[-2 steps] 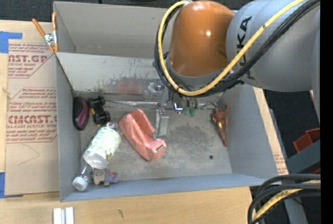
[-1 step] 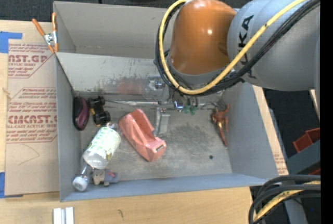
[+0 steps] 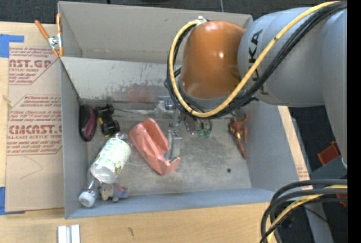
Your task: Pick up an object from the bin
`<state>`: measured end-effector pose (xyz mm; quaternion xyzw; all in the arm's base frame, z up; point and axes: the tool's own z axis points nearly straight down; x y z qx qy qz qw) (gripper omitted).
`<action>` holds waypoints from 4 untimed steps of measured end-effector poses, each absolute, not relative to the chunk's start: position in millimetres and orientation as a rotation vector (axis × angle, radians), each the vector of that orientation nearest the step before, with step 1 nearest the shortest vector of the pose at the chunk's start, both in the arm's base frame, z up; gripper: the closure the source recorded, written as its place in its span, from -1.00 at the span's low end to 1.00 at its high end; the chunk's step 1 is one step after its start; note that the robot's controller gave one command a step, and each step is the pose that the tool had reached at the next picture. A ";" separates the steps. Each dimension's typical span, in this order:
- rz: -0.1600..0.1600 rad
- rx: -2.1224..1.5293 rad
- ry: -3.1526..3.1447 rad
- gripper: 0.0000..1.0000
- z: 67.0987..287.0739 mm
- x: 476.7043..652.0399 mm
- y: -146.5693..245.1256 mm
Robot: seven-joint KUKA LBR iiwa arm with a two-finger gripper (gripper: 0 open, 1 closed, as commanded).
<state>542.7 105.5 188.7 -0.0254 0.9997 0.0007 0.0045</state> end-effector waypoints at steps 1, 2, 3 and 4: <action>0.001 -0.011 3.142 -1.00 151.1 527.5 108.7; 0.000 -0.094 3.141 -1.00 150.1 540.9 106.7; 0.001 -0.177 3.129 -1.00 127.1 548.7 114.8; 0.000 -0.312 3.120 -1.00 92.1 540.5 120.6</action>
Offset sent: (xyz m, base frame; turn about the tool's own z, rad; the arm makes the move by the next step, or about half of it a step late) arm 0.0104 -0.0021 -0.0350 -0.0492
